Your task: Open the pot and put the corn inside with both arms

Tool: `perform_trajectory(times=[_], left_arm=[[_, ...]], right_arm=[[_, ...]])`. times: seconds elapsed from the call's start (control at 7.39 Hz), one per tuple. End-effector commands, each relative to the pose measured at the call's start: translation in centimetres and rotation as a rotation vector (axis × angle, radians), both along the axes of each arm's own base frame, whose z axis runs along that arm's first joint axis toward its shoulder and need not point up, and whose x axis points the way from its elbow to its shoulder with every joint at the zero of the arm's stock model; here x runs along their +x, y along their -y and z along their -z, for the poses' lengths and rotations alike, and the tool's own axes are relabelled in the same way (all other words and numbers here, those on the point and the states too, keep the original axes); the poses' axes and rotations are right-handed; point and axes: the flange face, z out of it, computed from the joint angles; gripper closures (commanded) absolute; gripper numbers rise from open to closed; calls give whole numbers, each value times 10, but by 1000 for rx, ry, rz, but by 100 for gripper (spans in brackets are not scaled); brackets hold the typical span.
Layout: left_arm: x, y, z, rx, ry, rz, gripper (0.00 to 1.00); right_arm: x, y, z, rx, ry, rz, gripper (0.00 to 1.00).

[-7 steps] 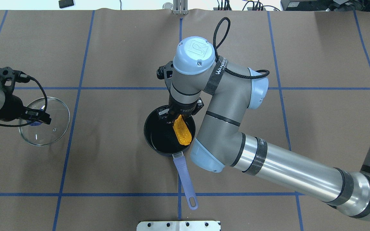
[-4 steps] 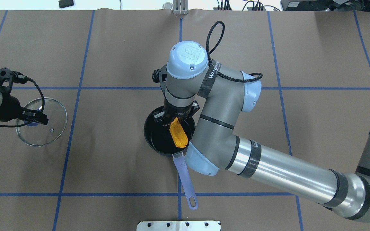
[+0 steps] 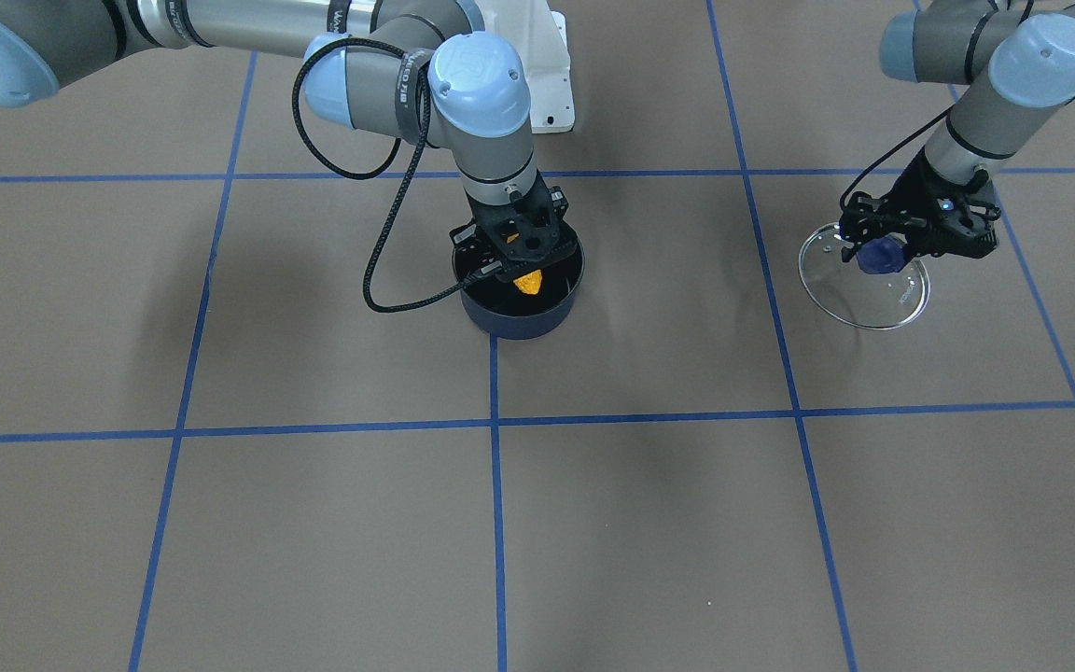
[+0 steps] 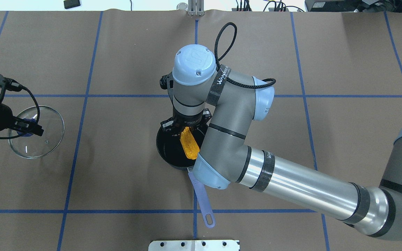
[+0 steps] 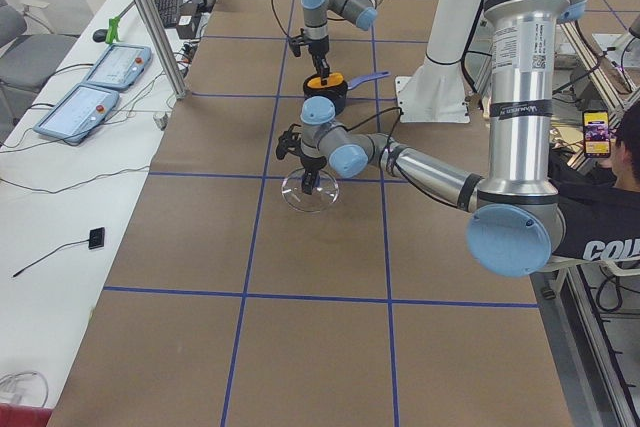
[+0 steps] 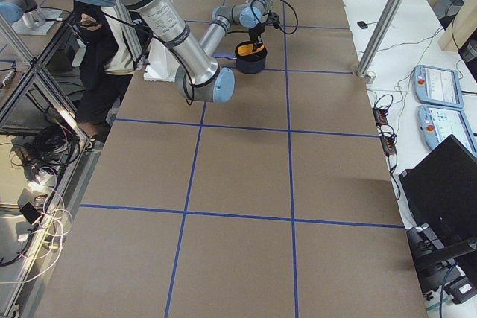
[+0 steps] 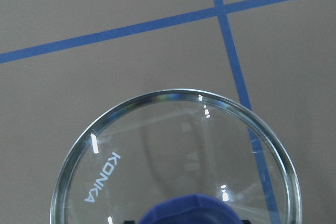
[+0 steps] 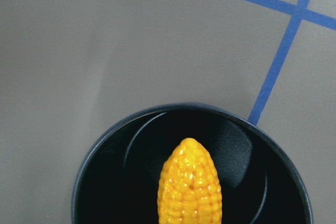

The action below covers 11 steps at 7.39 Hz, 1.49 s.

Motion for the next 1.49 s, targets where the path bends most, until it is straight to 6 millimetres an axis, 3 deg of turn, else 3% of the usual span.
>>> perform_trajectory(times=[0.0,0.54,1.35], left_arm=[[0,1,-5,-7,8,1,53],[13,10,-31,-32,39,-11,53],[23,19,-47,-42,50,-14,51]], right_arm=[[-4,-3,-3,31,24,-5,0],[3,3,0,53,30,-35,0],[6,6,3,60,49,-40,0]])
